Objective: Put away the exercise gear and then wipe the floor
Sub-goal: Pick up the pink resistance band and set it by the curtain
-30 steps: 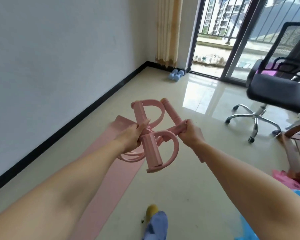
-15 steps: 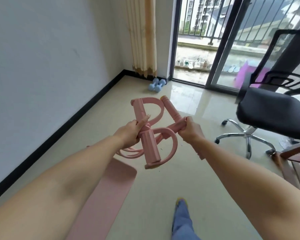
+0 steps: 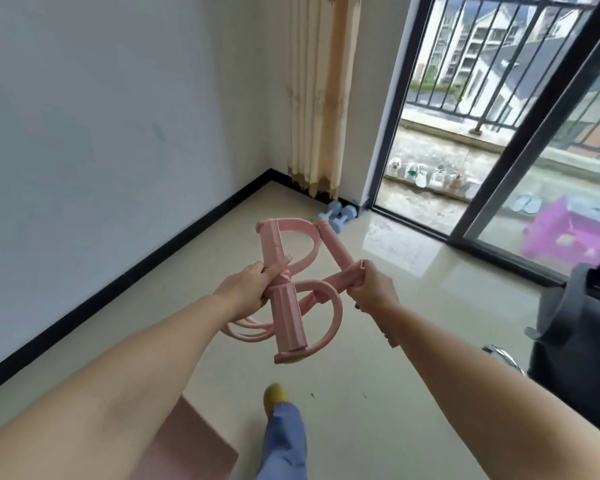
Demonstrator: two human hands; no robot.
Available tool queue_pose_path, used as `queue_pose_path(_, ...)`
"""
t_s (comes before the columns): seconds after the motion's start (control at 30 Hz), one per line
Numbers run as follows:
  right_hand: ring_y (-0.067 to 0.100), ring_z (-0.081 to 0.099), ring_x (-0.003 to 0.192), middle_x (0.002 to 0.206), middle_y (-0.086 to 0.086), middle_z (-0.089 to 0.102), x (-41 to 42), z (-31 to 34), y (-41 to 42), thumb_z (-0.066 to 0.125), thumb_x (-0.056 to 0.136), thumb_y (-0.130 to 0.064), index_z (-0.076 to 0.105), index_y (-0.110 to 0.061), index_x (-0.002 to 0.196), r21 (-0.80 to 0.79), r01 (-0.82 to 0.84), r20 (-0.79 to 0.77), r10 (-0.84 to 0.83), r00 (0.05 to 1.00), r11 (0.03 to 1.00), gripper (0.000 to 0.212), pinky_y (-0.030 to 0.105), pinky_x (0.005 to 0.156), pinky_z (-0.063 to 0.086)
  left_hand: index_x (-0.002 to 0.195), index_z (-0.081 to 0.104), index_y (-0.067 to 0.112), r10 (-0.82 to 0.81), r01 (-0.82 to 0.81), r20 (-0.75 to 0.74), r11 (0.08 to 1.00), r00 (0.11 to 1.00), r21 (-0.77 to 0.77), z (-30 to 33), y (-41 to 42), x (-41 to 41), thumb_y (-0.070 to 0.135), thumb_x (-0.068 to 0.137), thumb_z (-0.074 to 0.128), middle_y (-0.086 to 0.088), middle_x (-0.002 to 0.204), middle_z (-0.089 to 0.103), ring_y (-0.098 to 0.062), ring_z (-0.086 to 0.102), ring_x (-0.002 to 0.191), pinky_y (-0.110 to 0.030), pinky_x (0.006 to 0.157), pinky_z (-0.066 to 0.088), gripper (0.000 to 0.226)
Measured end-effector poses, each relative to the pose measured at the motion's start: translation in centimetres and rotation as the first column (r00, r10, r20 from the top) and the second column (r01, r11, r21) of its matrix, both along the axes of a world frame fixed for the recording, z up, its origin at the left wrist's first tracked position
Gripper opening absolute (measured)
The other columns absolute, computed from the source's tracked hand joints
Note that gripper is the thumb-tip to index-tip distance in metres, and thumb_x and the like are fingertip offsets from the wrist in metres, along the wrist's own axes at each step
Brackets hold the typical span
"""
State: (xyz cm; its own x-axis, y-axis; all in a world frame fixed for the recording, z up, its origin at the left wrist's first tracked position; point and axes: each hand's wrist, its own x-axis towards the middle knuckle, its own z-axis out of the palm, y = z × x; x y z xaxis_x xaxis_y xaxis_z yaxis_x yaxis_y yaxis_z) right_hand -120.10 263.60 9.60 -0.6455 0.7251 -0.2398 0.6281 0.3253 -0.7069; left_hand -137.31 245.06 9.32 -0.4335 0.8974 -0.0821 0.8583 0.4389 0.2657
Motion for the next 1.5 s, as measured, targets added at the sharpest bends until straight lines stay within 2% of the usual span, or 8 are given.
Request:
queue_pose_path(0.13,0.026,0.064,0.075,0.092,0.007,0.063,-9.0,-0.2,7.3,0.049,0.087,-0.015,0.041,-0.022,0.108,0.021,-0.005,0.036,0.005,0.999,1.000,0.024,0.038,0.064,0.056,0.138,0.018,0.053,0.027,-0.028,0.080,0.999,0.996,0.019,0.2,7.5,-8.8,0.027,0.098,0.041,-0.007,0.103,0.052,-0.016,0.052,0.077,-0.040,0.076,0.053,0.053)
queue_pose_path(0.3,0.027,0.058,0.073,0.093,0.013,0.060,-18.1,0.0,15.3,0.048,0.091,-0.021,0.030,-0.010,0.102,-0.013,0.088,0.074,-0.087,0.993,0.996,0.024,0.029,0.048,0.039,0.146,-0.004,0.046,-0.042,0.045,0.062,0.998,0.997,-0.043,2.0,16.7,-18.7,0.017,0.094,0.048,0.000,0.102,0.051,-0.018,0.051,0.075,-0.036,0.070,0.050,0.079)
queue_pose_path(0.67,0.023,0.066,0.065,0.079,0.009,0.068,-37.4,-4.1,36.7,0.051,0.086,-0.028,0.063,-0.010,0.098,-0.106,0.079,0.196,-0.057,0.979,0.991,0.024,0.031,0.060,0.054,0.150,-0.007,0.022,0.085,-0.080,0.021,0.982,0.996,-0.173,-2.2,37.0,-38.0,0.025,0.091,0.057,-0.010,0.111,0.062,-0.025,0.062,0.086,-0.042,0.075,0.054,0.087)
queue_pose_path(0.83,0.020,0.056,0.062,0.093,0.016,0.063,-47.4,-5.3,44.4,0.054,0.087,-0.027,0.048,0.001,0.121,-0.244,0.074,0.304,0.003,0.953,0.967,0.045,0.025,0.045,0.043,0.146,0.013,0.021,0.197,-0.181,0.088,0.971,0.977,-0.157,-2.3,44.0,-46.0,0.025,0.089,0.060,-0.007,0.112,0.064,-0.024,0.064,0.091,-0.042,0.078,0.056,0.075)
queue_pose_path(1.03,0.017,0.058,0.068,0.079,0.003,0.058,-57.1,-8.4,49.8,0.054,0.085,-0.039,0.045,0.001,0.126,-0.325,0.066,0.277,0.029,0.960,0.943,0.058,0.029,0.060,0.050,0.121,0.044,0.017,0.264,-0.231,0.124,0.945,0.957,-0.230,-4.9,50.2,-56.9,0.021,0.087,0.061,-0.006,0.109,0.063,-0.025,0.062,0.093,-0.034,0.070,0.051,0.038)
queue_pose_path(1.17,0.018,0.056,0.073,0.084,0.003,0.061,-63.5,-12.3,52.2,0.047,0.095,-0.030,0.055,-0.005,0.112,-0.268,0.089,0.308,-0.003,0.951,0.959,0.032,0.023,0.054,0.041,0.110,0.049,0.018,0.180,-0.140,0.125,0.951,0.976,-0.274,-8.3,54.4,-65.7,0.024,0.087,0.060,-0.008,0.106,0.063,-0.028,0.061,0.092,-0.035,0.072,0.050,0.026)
queue_pose_path(1.3,0.030,0.059,0.106,0.118,0.016,0.062,-69.8,-17.4,53.0,0.038,0.101,-0.027,0.054,-0.002,0.124,-0.270,0.200,0.454,-0.059,0.889,0.942,0.038,0.033,0.083,0.045,0.115,0.050,0.020,0.042,0.039,0.199,0.923,0.979,-0.383,-12.8,58.9,-74.6,0.017,0.088,0.058,-0.005,0.112,0.060,-0.024,0.060,0.097,-0.040,0.082,0.052,0.029)
queue_pose_path(1.5,0.029,0.059,0.096,0.102,0.014,0.063,-76.4,-28.1,53.1,0.047,0.097,-0.021,0.056,-0.005,0.105,-0.373,0.491,0.460,-0.302,0.835,0.787,0.020,0.029,0.075,0.040,0.121,0.050,0.022,-0.095,0.195,0.235,0.872,0.967,-0.449,-25.2,65.6,-82.0,0.009,0.086,0.054,-0.002,0.125,0.056,-0.025,0.049,0.115,-0.040,0.093,0.044,0.038)
